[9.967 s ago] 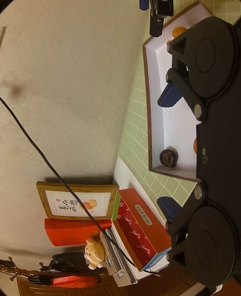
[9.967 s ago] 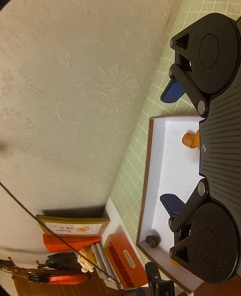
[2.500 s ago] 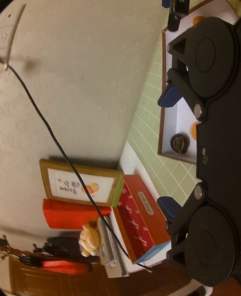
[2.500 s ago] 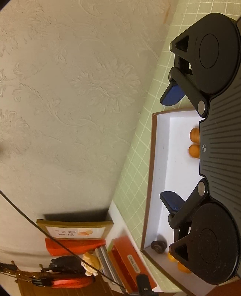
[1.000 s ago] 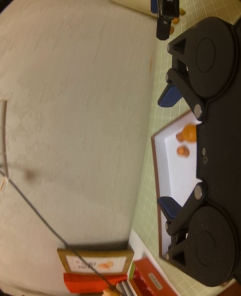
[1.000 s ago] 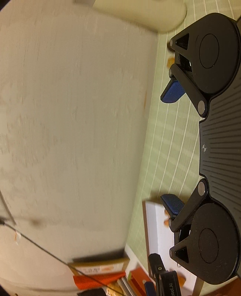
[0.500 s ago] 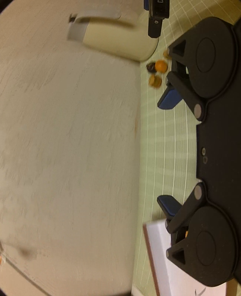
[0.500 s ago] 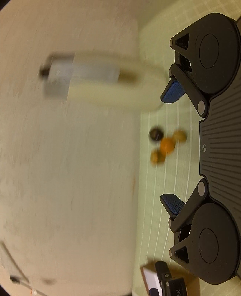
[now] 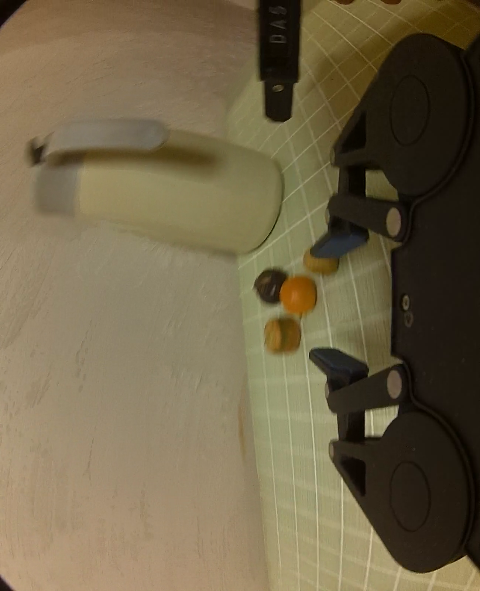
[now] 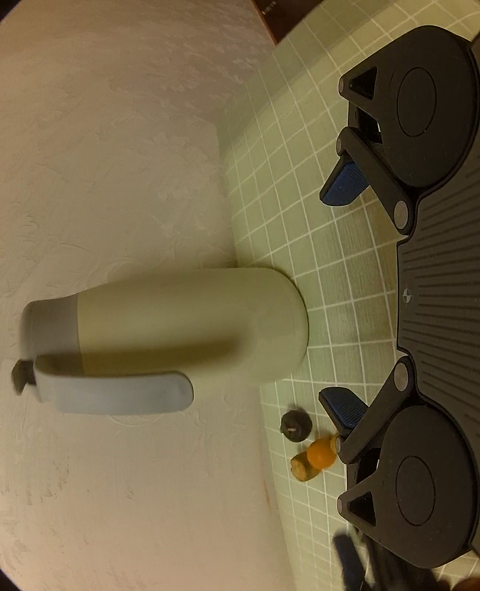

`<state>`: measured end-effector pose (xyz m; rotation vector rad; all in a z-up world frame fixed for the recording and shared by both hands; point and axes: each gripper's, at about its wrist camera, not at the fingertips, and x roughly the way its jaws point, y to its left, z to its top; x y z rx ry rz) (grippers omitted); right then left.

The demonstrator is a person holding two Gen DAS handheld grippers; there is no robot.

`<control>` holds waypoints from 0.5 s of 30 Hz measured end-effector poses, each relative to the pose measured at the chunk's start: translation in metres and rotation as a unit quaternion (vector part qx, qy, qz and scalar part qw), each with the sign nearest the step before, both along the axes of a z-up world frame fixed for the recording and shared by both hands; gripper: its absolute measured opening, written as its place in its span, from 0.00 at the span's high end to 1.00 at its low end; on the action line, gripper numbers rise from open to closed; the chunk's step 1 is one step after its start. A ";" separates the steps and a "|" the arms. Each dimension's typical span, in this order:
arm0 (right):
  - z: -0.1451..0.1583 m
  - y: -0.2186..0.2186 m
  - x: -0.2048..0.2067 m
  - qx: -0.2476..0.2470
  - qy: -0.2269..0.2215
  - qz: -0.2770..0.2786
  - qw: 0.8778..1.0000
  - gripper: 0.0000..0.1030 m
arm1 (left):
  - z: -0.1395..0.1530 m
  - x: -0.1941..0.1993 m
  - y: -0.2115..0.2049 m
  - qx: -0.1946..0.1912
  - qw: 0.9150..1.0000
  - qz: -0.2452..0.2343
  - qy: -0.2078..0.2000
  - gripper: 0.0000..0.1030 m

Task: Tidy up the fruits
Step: 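Move the left tool to the fruit by the thermos and grasp the tan round fruit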

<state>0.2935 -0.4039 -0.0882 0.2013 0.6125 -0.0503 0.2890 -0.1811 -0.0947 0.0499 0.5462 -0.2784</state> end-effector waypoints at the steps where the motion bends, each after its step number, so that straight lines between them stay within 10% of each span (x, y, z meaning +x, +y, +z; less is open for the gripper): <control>1: 0.000 -0.002 0.002 0.002 0.000 0.005 1.000 0.00 | -0.003 0.004 -0.005 -0.002 1.000 -0.004 0.004 0.67; 15: -0.018 -0.019 0.024 0.002 0.020 -0.013 1.000 0.00 | -0.024 0.036 -0.027 -0.017 0.999 -0.013 0.037 0.85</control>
